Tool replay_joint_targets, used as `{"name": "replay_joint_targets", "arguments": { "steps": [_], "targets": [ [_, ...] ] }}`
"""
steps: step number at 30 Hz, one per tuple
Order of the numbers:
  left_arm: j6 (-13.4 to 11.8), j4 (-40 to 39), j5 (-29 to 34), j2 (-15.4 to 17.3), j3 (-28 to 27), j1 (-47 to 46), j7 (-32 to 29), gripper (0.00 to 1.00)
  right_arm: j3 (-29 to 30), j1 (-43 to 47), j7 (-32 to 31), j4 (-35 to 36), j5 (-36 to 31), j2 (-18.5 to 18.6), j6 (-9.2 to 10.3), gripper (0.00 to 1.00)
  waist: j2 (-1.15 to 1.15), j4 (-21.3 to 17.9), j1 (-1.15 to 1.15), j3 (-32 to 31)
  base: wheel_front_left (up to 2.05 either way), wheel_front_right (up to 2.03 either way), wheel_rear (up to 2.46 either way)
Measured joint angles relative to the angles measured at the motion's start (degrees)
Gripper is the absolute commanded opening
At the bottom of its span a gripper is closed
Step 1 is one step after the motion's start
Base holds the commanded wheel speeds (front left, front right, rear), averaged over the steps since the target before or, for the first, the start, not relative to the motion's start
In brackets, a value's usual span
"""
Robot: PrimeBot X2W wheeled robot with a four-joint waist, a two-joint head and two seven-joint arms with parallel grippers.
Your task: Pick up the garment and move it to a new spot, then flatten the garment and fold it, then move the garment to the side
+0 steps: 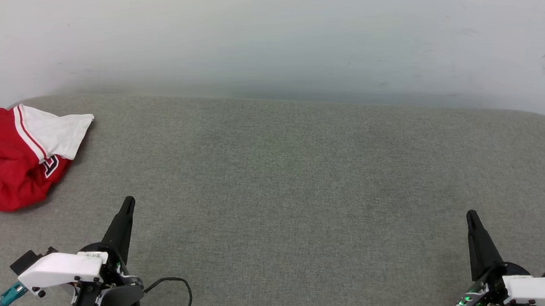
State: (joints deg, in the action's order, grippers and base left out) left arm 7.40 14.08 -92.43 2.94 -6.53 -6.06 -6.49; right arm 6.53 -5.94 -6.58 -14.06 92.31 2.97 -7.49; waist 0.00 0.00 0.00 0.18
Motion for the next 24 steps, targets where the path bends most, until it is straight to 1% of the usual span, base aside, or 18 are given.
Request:
{"name": "replay_joint_targets", "arguments": {
  "steps": [11,12,17,24],
  "targets": [
    [0.0,0.0,0.0,-0.01,0.02,0.0,0.0,0.0,0.01,0.0,0.01,-0.01,0.0,0.0,0.0,0.0,0.0,0.0,0.0,0.0,0.0,0.0,0.0],
    [-0.01,0.23,-0.01,-0.02,0.04,0.08,0.04,1.0,-0.01,0.1,0.0,-0.2,-0.02,0.0,-0.01,1.0,0.0,0.0,0.0,0.0,0.0,0.0,0.0],
    [-0.02,2.54,-0.01,-0.24,0.37,2.43,0.18,1.0,-0.12,2.63,0.09,-2.46,-0.03,-0.03,0.0,1.0,0.0,0.0,0.0,0.02,0.0,0.0,0.0],
    [-0.05,1.81,1.09,-0.3,0.84,3.1,2.19,1.0,-0.76,3.04,2.08,-2.13,-2.02,-0.04,0.0,1.0,0.0,-0.06,0.0,0.07,0.0,0.0,0.0]
  ]
}}
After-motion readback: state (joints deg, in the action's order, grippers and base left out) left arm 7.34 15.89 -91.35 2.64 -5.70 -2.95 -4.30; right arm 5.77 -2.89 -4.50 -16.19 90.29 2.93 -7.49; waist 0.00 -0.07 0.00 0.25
